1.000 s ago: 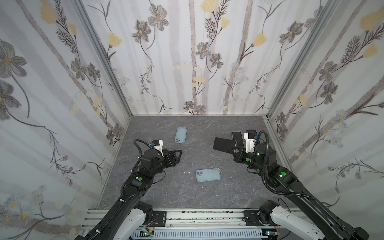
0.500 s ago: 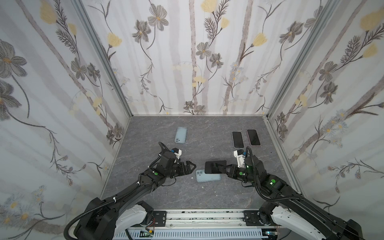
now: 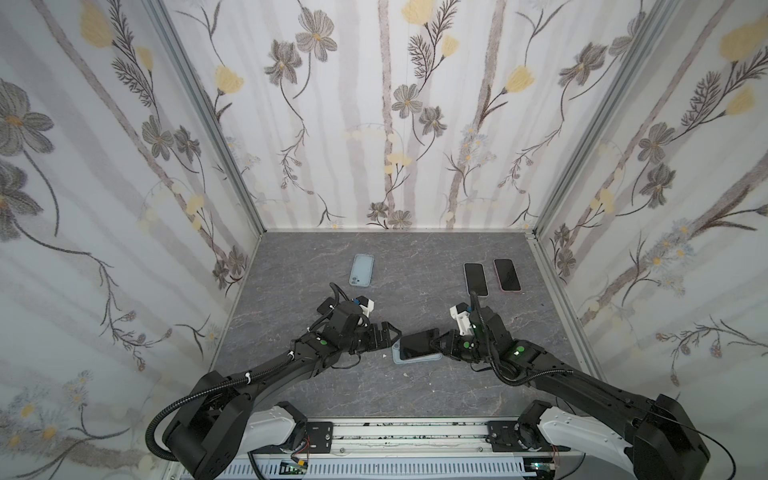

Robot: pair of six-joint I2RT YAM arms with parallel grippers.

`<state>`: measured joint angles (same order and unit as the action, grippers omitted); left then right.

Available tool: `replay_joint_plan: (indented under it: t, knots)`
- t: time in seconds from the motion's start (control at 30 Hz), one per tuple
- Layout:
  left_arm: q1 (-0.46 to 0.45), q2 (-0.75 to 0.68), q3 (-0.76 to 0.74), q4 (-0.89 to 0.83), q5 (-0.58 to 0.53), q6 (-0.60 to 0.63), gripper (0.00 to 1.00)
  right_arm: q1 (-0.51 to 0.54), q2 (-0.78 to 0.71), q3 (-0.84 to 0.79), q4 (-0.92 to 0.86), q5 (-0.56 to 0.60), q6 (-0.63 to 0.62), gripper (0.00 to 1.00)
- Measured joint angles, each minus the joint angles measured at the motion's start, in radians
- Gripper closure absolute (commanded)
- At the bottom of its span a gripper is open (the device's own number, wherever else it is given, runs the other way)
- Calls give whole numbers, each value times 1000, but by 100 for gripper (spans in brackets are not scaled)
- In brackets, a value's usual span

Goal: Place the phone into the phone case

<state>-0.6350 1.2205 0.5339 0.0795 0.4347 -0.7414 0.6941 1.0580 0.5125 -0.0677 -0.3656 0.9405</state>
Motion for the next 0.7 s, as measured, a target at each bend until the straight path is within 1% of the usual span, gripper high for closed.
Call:
replay_joint_plan:
  t: [0.07,0.17,0.43,0.57,0.63,0.7]
  knots:
    - [0,5,-3,7,6,-1,1,-1,16,0,6,-17,0,100]
    - [0,19,-6,13,13,-3,6,-8,30,-1,26,-40,-3,100]
    - [-3,95,-9,51,51,-27,26,-44,40,-2,57,-77,-18,100]
    - [-3,138,-3,63,75,-45,38,-66,55,-2,63,-95,-33,100]
    - [-3,156,5,68,85,-48,41,-74,68,-2,65,-108,-37,100]
    - [-3,171,11,75,93,-50,47,-80,87,-2,71,-124,-46,100]
